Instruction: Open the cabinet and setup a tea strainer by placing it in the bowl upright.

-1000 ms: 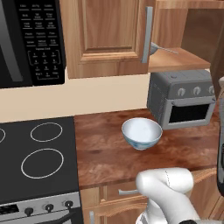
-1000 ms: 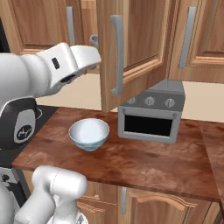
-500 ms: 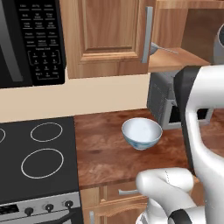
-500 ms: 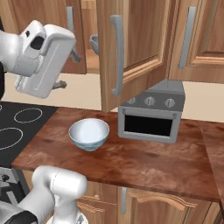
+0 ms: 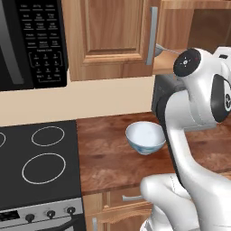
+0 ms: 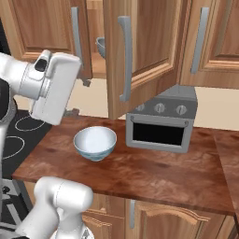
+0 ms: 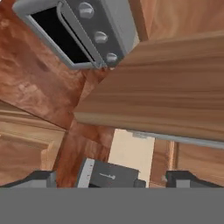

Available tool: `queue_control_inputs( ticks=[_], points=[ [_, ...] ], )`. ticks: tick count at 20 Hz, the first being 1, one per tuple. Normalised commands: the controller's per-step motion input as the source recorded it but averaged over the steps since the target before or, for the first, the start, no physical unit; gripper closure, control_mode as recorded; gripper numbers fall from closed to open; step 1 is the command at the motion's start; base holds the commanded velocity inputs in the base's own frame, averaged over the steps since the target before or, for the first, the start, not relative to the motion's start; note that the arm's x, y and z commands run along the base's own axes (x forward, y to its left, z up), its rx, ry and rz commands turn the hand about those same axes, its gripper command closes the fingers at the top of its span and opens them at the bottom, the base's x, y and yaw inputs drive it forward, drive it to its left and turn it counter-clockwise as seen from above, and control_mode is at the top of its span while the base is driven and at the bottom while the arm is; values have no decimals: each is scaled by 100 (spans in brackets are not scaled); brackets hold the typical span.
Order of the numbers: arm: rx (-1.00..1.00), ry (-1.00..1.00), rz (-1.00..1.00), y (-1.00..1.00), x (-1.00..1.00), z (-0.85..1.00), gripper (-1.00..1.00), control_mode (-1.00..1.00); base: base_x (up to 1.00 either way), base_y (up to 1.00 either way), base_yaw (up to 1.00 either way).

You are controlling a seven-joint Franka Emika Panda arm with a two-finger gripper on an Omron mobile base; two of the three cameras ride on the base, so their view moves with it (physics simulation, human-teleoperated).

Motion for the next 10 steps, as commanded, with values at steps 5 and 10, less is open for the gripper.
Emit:
queue_control_inputs(
  ticks=[5, 10],
  points=[
    [-4, 12, -15, -31, 0, -23, -100, -100, 0, 0, 0],
    [-13, 4, -2, -2, 11, 5, -100, -100, 0, 0, 0]
  ],
)
